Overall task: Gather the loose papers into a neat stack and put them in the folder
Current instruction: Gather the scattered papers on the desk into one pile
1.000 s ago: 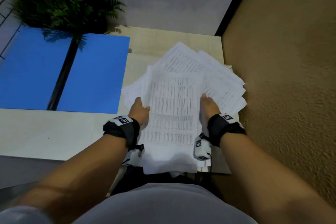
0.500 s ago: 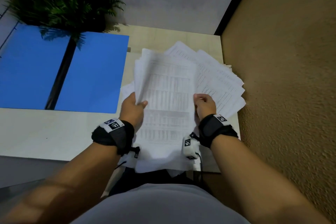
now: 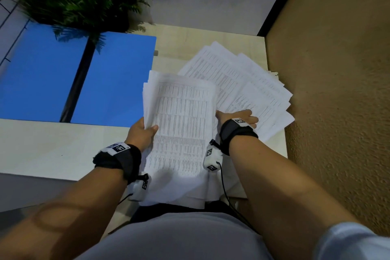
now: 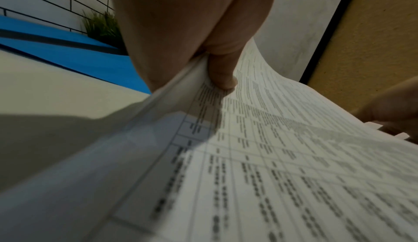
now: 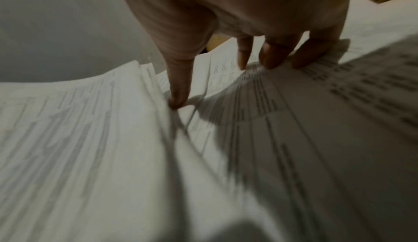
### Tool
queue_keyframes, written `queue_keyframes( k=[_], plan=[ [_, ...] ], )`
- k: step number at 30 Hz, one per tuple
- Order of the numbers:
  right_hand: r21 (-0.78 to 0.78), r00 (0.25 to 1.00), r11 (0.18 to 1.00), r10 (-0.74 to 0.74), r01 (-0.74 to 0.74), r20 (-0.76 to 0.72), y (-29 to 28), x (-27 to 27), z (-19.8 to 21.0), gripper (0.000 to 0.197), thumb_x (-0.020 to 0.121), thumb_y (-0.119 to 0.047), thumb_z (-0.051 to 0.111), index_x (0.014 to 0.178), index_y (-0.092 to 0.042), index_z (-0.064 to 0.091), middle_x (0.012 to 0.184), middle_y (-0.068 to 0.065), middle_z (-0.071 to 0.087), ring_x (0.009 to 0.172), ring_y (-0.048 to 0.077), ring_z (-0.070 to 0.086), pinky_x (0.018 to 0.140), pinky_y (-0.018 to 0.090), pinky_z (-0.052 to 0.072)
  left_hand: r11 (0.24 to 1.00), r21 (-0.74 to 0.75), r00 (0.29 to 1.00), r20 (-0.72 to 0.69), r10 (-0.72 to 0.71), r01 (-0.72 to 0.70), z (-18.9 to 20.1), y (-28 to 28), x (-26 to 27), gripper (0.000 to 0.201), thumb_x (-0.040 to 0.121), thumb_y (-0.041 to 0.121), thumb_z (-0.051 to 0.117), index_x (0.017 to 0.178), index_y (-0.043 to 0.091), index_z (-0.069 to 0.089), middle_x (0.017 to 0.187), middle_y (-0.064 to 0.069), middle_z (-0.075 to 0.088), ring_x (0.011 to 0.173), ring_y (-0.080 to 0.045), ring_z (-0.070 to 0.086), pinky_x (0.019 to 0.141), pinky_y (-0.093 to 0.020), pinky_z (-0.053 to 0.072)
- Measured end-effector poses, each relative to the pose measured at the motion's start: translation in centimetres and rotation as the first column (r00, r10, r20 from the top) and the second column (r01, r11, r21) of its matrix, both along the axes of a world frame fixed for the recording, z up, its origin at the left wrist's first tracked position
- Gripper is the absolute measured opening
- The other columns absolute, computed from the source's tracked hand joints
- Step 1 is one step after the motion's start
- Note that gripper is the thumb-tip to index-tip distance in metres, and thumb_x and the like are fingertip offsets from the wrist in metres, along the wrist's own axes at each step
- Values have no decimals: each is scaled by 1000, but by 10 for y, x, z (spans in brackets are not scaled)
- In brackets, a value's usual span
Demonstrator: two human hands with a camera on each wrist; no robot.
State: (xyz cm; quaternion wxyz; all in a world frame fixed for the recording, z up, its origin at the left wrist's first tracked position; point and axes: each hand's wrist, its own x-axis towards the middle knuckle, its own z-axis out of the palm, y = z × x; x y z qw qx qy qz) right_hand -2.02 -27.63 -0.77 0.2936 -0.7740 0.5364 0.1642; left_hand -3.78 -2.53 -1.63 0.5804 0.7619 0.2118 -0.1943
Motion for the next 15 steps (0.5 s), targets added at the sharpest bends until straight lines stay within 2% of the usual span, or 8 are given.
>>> queue_keyframes(
  k=[2,5,8,9,11,13,14,15],
  plan=[
    [-49,995,995,-87,89,50,7,2,-1,109,55,-57,79,140,-14,25,147,12,25,131,30,34,108,46,33,1000,-11,1000,-5,-29,28,0,-2,-2,21,99,4,52,120,6,57,92,-5,62,83,-17,59,72,-23,49],
    [-51,944,947,-309,316,120,8,14,0,112,66,-32,77,151,-23,5,159,10,8,140,29,25,115,46,22,999,-9,999,-5,-41,41,-4,-3,-1,15,99,4,53,113,7,58,86,-4,59,85,-22,57,66,-21,45],
    [22,903,910,-414,414,113,-5,24,-9,121,62,-35,80,151,-24,-2,151,13,21,133,30,34,111,44,29,996,22,996,-1,-91,91,-2,-4,-1,11,100,6,52,110,8,55,78,0,53,70,-14,51,63,-23,42],
    [143,880,888,-456,438,136,-8,26,-12,117,68,-39,77,152,-23,-3,149,13,23,133,30,35,112,43,30,995,28,995,1,-100,100,-3,-3,0,11,100,7,52,110,9,55,77,1,53,69,-12,50,63,-25,42],
    [501,822,808,-494,312,284,-13,27,-12,90,90,-48,54,152,-19,-5,154,13,17,140,29,27,117,42,24,993,28,994,-1,-113,113,-2,-4,0,12,100,8,52,111,11,54,80,1,55,72,-13,52,71,-27,43],
    [697,599,639,-710,326,371,-8,30,-10,75,94,-56,39,153,-20,7,156,10,20,139,27,29,117,42,22,990,35,991,-8,-136,136,-5,-2,2,13,100,9,52,112,13,54,85,1,57,80,-17,54,81,-30,42],
    [730,600,609,-721,309,347,-5,31,-13,65,98,-50,36,151,-17,21,154,7,29,131,26,40,112,38,29,988,39,989,-7,-147,147,-5,-2,3,14,100,9,52,113,13,54,86,1,57,81,-17,54,82,-30,41],
    [712,645,634,-685,301,338,-1,27,-2,52,101,-41,36,145,-14,34,148,5,40,121,25,48,103,32,37,987,40,987,-7,-158,158,-4,-3,3,15,100,9,51,115,13,54,86,1,56,81,-16,53,83,-30,40]
  ],
)
